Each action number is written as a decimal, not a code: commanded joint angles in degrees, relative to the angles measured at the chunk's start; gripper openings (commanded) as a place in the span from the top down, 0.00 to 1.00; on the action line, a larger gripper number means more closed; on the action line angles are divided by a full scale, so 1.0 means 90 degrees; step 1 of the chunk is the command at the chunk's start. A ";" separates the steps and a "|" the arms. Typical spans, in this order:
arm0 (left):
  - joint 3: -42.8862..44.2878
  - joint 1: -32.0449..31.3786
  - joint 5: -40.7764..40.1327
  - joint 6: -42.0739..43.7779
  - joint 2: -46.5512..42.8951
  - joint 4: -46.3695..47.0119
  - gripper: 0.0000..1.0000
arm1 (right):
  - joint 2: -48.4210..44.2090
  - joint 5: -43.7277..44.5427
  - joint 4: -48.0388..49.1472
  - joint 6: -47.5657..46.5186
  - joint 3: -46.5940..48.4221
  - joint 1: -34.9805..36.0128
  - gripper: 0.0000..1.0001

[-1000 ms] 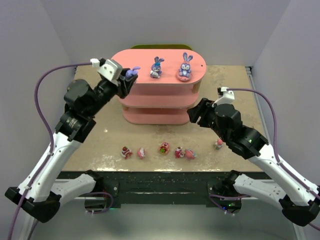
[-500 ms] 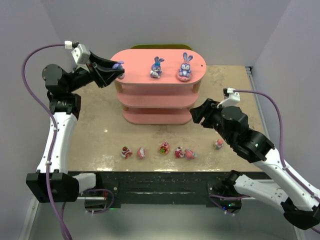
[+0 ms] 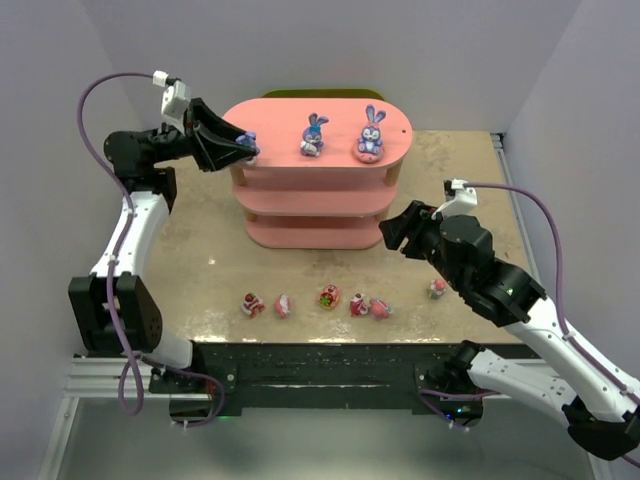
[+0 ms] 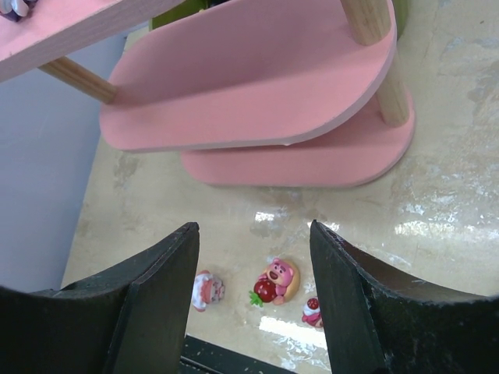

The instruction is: Place and organize the plastic toys onto the shelf

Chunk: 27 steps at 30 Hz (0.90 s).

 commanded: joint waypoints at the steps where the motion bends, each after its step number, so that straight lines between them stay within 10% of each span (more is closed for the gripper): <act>1: 0.0559 0.0081 0.0387 -0.2304 0.0531 0.2800 1.00 | -0.0027 -0.0022 0.0186 0.0062 -0.0047 0.0017 0.37; 8: 0.1614 0.0091 0.0446 -0.5763 0.1907 0.6105 1.00 | 0.0031 -0.0003 0.0244 0.0101 -0.0086 0.0017 0.37; 27: 0.1585 0.0081 0.0866 -0.4769 0.1704 0.6105 0.89 | 0.0148 -0.0032 0.0381 0.0052 -0.0096 0.0017 0.37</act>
